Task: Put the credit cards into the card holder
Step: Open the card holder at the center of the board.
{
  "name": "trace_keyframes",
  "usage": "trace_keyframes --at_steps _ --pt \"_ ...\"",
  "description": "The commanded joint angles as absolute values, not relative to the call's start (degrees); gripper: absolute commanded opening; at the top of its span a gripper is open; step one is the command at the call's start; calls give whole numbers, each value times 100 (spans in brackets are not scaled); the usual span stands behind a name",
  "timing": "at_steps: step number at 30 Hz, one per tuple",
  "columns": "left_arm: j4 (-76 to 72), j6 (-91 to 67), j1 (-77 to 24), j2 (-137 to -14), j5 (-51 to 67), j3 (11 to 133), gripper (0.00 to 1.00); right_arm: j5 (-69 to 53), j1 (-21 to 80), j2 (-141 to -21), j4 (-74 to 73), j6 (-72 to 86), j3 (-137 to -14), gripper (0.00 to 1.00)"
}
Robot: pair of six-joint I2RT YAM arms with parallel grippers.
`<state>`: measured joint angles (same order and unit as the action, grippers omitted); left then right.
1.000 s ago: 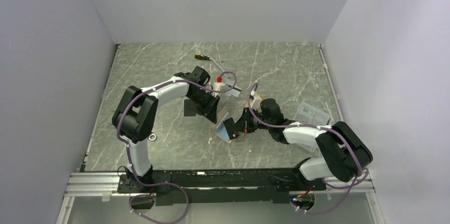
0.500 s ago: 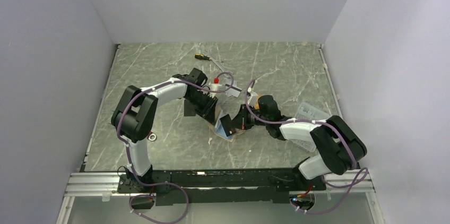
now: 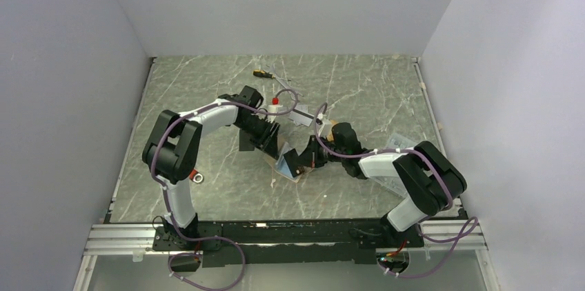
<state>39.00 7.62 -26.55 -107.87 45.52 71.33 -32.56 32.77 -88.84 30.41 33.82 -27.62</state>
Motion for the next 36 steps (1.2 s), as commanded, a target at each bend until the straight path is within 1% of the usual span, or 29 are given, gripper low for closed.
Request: trace_keyframes --at_steps 1,3,17,19,23,28,31,36 --pt "3872 760 -2608 -10714 4869 7230 46 -3465 3268 -8947 3493 3270 -3069 0" --pt "3901 783 -2607 -10750 4857 7248 48 -3496 3282 -8952 3483 3272 -3147 0" --pt "4027 924 -2774 -10814 4544 7331 47 -3516 3393 -9204 3469 3214 -3386 0" --pt "4028 928 -2791 -10846 4539 7343 41 -3499 3394 -9255 3490 3200 -3399 0" --pt "4042 901 -2796 -10923 4404 7366 20 -3509 3384 -9208 3549 3229 -3461 0" --pt "4026 816 -2792 -10946 4234 7361 5 -3452 3259 -8581 3109 3123 -3386 0" --pt "4029 794 -2790 -10951 4162 7368 0 -3397 3113 -8245 2874 3093 -3096 0" --pt "4016 776 -2791 -10956 4074 7347 0 -3207 2929 -7731 2511 3051 -2452 0"
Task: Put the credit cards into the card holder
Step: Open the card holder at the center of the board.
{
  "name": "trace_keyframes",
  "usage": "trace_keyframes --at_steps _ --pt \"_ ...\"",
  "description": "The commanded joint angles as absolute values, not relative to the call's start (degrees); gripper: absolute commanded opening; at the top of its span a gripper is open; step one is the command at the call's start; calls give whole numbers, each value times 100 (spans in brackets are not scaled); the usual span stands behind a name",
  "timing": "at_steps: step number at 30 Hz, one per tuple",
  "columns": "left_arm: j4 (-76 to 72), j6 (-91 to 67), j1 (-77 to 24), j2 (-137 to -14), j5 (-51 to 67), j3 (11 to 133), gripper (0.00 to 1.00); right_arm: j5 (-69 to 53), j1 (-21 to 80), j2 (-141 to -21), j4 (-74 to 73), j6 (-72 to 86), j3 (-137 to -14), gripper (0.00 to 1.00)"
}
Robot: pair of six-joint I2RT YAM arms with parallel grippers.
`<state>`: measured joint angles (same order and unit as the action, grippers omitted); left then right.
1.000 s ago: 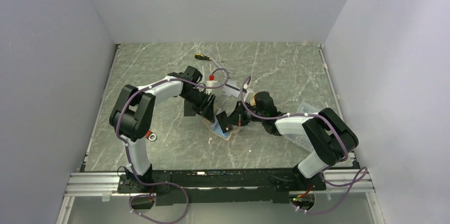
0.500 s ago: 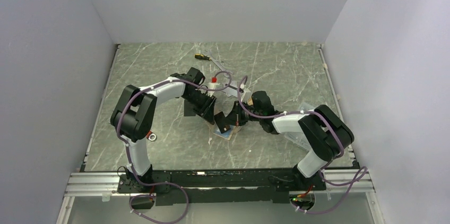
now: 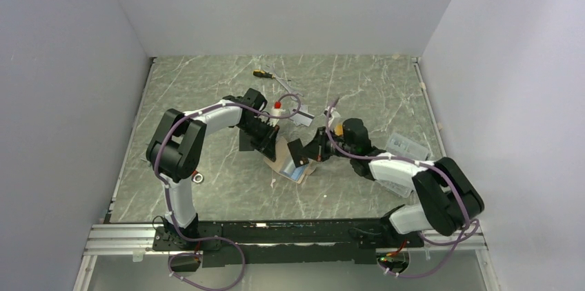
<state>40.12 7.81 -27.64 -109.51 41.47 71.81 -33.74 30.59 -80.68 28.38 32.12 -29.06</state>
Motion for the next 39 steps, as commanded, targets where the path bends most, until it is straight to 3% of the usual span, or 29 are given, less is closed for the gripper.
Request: trace_keyframes --at_steps 1,9,25,34,39 --pt "4011 774 -2788 -10957 4055 7354 0 -3188 2907 -7658 2399 3043 -2358 0" --pt "4010 773 -2789 -10984 4041 7357 0 -3106 2891 -7368 1976 3069 -1897 0" --pt "4032 821 -2849 -10887 4064 7366 0 -3501 2883 -8573 1954 3188 -2485 0" --pt "4059 849 -2896 -10755 4226 7398 26 -3730 2887 -8713 2096 3269 -2698 0" --pt "4096 885 -2915 -10698 4265 7435 30 -3874 2883 -8600 2061 3261 -2943 0"
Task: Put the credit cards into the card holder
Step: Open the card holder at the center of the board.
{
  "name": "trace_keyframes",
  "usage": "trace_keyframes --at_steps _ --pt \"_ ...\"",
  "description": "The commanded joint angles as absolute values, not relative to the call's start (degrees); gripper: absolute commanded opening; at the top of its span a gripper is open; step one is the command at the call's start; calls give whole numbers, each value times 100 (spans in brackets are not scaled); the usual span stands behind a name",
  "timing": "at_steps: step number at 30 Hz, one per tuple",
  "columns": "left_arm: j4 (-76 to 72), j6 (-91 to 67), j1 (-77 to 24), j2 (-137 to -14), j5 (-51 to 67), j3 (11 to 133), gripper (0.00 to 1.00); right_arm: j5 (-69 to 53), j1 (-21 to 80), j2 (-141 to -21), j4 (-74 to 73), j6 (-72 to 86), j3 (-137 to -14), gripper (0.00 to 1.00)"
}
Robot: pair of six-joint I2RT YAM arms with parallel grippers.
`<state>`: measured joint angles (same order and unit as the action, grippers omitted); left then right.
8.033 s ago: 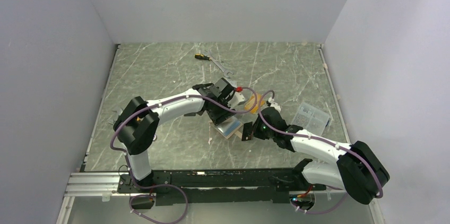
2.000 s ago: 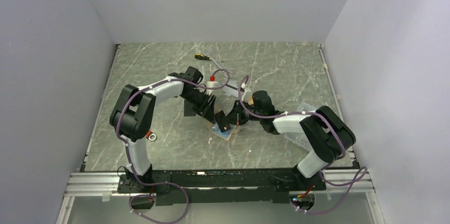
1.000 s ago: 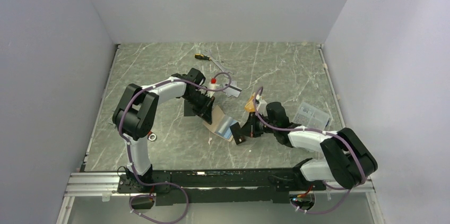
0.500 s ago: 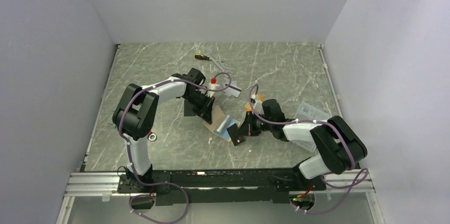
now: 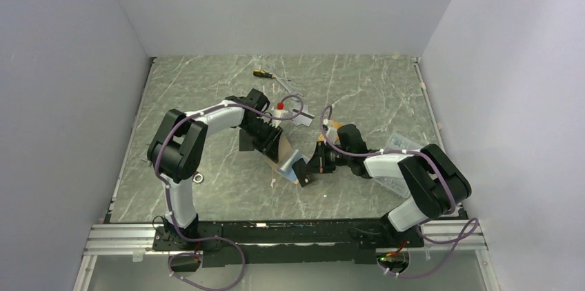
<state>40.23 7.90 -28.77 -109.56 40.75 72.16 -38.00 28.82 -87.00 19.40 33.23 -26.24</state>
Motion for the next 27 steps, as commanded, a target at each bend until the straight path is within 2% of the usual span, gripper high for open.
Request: trace_keyframes --at_steps 1,19,27 --pt "4107 895 -2922 -10690 4276 7447 30 -3901 2883 -8585 2062 3261 -2978 0" --pt "4212 958 -2927 -10569 5044 7592 37 -3983 3175 -8847 2402 3445 -3419 0" --pt "4252 990 -2926 -10543 4969 7624 39 -4003 3256 -9061 2500 3472 -3590 0"
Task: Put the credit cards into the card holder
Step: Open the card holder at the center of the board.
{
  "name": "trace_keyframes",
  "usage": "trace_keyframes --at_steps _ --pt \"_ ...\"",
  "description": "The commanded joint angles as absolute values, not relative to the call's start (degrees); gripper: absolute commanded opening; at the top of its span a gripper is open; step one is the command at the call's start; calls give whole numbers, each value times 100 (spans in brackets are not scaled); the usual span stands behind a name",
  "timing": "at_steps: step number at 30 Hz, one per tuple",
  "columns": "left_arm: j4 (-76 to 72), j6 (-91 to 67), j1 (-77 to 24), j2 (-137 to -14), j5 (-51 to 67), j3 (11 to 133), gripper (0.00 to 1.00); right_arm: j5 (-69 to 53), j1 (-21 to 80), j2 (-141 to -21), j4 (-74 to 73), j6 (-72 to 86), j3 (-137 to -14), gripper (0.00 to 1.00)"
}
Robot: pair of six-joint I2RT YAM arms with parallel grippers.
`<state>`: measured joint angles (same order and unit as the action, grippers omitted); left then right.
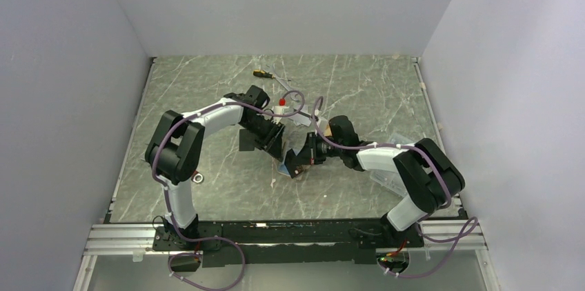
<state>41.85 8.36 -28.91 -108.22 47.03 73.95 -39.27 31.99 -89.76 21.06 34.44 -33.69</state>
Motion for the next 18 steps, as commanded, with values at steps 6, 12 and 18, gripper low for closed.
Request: trace_keyframes --at_steps 6,12,18 --pt "4249 960 -2962 -10614 4361 7613 41 -4016 3311 -9079 2514 3485 -3663 0" --pt "4368 993 -2945 -10645 4551 7776 41 -3981 3415 -8927 2479 3500 -3747 0" --pt "4404 1116 -2933 -10528 5253 7739 42 -3982 3458 -8922 2413 3465 -3779 0"
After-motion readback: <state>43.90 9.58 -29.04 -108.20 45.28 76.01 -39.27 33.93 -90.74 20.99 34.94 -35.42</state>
